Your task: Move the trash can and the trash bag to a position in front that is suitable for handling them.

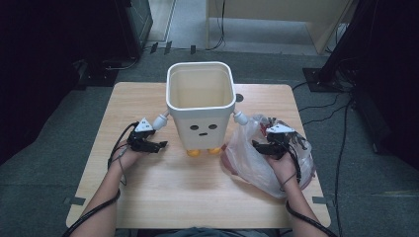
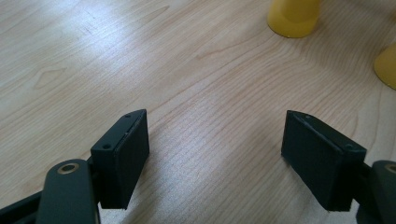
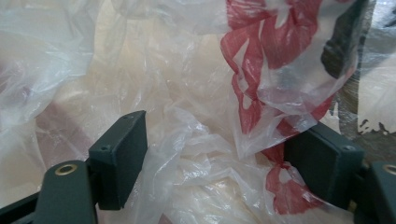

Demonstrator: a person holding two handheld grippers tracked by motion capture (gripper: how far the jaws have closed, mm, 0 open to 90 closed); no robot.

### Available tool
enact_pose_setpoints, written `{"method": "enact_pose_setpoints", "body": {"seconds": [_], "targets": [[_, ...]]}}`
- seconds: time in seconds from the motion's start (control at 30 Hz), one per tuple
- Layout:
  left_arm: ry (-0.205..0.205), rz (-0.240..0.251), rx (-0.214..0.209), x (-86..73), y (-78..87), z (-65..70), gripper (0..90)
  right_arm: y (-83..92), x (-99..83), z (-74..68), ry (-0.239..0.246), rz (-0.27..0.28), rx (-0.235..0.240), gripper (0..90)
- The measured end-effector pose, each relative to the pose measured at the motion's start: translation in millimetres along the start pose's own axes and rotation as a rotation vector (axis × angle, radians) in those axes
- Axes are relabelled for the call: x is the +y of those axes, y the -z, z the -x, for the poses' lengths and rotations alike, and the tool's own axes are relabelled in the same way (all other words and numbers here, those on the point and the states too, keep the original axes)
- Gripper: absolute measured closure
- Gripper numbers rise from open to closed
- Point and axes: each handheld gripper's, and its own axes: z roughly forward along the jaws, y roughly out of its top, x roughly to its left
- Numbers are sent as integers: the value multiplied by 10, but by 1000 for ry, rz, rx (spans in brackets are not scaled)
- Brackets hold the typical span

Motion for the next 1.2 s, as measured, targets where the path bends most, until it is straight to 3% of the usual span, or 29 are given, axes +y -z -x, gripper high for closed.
{"method": "enact_pose_setpoints", "body": {"seconds": [1.0, 1.2], "targets": [[0, -5, 3, 10, -11, 9, 209, -10, 7, -6, 8, -8, 7, 197], [17, -3, 20, 13, -16, 2, 209, -10, 8, -6, 8, -8, 7, 196]]}}
